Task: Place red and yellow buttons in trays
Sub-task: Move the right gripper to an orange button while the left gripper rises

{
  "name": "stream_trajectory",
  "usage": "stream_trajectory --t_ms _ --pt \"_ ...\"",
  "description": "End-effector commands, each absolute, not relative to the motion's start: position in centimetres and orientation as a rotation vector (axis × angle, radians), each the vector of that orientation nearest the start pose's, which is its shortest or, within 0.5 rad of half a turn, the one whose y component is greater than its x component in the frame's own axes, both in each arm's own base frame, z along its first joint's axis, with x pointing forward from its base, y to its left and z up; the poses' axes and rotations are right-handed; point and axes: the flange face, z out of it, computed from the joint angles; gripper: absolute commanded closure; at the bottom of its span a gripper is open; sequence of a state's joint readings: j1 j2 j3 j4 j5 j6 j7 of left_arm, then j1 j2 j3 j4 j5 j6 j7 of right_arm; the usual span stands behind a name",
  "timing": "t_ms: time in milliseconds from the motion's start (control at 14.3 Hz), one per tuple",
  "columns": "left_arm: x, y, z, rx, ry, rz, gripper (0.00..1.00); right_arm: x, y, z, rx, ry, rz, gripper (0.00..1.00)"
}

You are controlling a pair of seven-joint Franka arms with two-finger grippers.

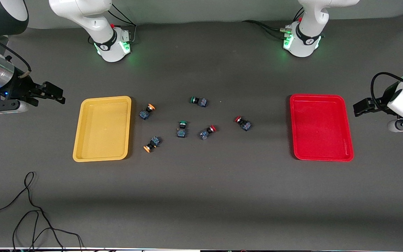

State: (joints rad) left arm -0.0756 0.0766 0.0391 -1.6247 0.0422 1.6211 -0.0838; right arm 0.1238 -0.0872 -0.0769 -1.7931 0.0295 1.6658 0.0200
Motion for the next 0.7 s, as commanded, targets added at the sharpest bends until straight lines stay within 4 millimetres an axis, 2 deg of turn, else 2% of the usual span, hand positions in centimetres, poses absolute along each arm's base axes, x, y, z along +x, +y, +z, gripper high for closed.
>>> stream_trajectory --t_ms 0,210,280,490,561,631 --pt "57.5 -1.2 56.9 -3.123 0.001 0.134 0.01 52.9 2.4 57.8 -3.116 -0.072 0.078 0.0" --pt "57.3 -1.2 57.1 -3.115 -0.022 0.128 0.01 53.3 2.9 57.0 -3.112 -0.054 0.1 0.0" --pt "57.3 -1.2 57.2 -3.113 -0.022 0.125 0.01 53.5 3.1 56.3 -3.104 0.01 0.12 0.0" --pt "57.1 -1.6 57.5 -3.113 -0.013 0.128 0.01 53.9 4.8 52.9 -3.034 0.227 0.182 0.0" --pt "56.9 -1.7 57.5 -3.112 -0.013 0.142 0.01 53.7 5.8 51.5 -3.033 0.304 0.2 0.0" --pt "56.8 -1.7 57.9 -3.112 -0.016 0.142 0.01 53.4 7.9 49.9 -3.038 0.346 0.213 0.0"
